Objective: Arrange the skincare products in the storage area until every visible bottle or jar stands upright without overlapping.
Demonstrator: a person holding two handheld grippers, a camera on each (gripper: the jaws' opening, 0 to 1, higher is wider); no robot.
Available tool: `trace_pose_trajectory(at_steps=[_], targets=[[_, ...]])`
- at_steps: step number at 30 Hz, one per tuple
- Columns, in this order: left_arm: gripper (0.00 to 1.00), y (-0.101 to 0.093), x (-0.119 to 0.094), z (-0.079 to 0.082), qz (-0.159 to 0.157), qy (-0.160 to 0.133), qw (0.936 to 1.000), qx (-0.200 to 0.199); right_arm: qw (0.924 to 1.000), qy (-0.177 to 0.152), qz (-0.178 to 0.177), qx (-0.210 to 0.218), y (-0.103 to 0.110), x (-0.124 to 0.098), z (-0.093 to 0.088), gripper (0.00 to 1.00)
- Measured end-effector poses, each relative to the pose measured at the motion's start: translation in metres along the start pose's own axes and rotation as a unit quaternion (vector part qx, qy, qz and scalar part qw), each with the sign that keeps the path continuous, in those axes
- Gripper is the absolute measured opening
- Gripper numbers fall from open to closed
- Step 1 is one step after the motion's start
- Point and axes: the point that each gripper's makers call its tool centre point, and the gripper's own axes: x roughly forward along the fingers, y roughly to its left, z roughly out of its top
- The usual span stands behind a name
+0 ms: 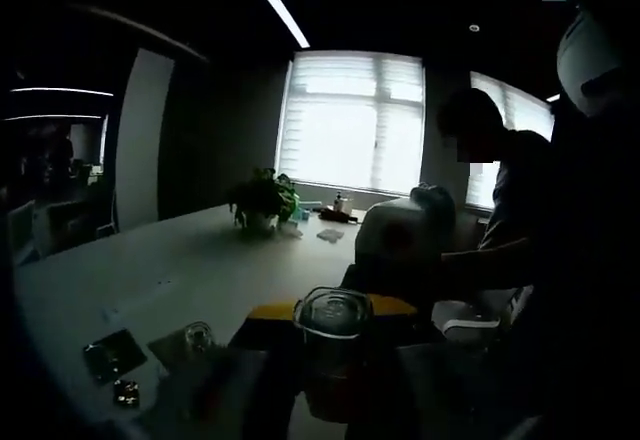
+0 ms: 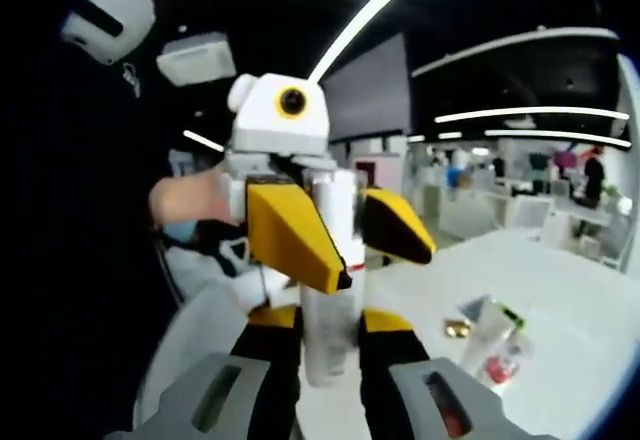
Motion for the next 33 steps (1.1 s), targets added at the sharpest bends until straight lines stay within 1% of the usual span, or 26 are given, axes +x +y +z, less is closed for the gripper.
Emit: trace_pose_trajectory(at_steps=[8,11,13,15,17,19,26,27,28,29,30,31,32,33], targets=[[0.29,-0.002,0.0,-0.002,-0.01,0.003,0.9999,-0.008,1.0,-0.003,-0.002,0.005,0.001,-0.001,-0.003,0.14],[0.37,-0.003,-0.002,-0.003,-0.013,0.003,0.9998,-0.015,0.9998,-0.011,-0.008,0.013,-0.003,-0.003,-0.002,0.14],[0.42,-0.002,-0.003,-0.004,-0.009,0.002,0.9998,-0.019,0.9997,-0.013,-0.011,0.016,-0.005,-0.005,-0.004,0.14],[0.48,-0.002,-0.004,-0.008,-0.006,0.008,0.9997,-0.022,0.9996,-0.013,-0.013,0.02,-0.007,-0.006,-0.006,0.14],[0.55,0.0,-0.006,-0.013,0.002,0.014,0.9996,-0.026,0.9994,-0.015,-0.015,0.026,-0.008,-0.008,-0.009,0.14],[0.63,0.001,-0.009,-0.017,0.01,0.017,0.9994,-0.028,0.9993,-0.015,-0.015,0.029,-0.008,-0.008,-0.012,0.14],[0.88,0.011,-0.022,-0.03,0.058,0.024,0.9971,-0.042,0.9993,-0.004,-0.016,0.033,-0.012,-0.005,-0.024,0.15],[0.9,0.015,-0.027,-0.033,0.073,0.026,0.996,-0.045,0.9993,-0.003,-0.017,0.032,-0.014,-0.004,-0.026,0.15],[0.92,0.017,-0.029,-0.035,0.082,0.027,0.9952,-0.048,0.9993,0.0,-0.019,0.033,-0.016,-0.004,-0.03,0.15],[0.94,0.017,-0.032,-0.037,0.083,0.026,0.9948,-0.052,0.9992,0.001,-0.02,0.034,-0.018,-0.003,-0.032,0.15],[0.97,0.022,-0.036,-0.038,0.101,0.024,0.993,-0.056,0.9991,0.005,-0.019,0.037,-0.02,-0.002,-0.037,0.15],[0.99,0.023,-0.039,-0.039,0.108,0.023,0.9922,-0.058,0.9991,0.006,-0.018,0.038,-0.02,-0.002,-0.038,0.15],[0.99,0.023,-0.043,-0.041,0.113,0.023,0.9915,-0.06,0.999,0.008,-0.019,0.039,-0.023,-0.002,-0.042,0.15],[0.99,0.026,-0.048,-0.042,0.126,0.023,0.9899,-0.06,0.999,0.011,-0.019,0.039,-0.026,-0.001,-0.046,0.15]])
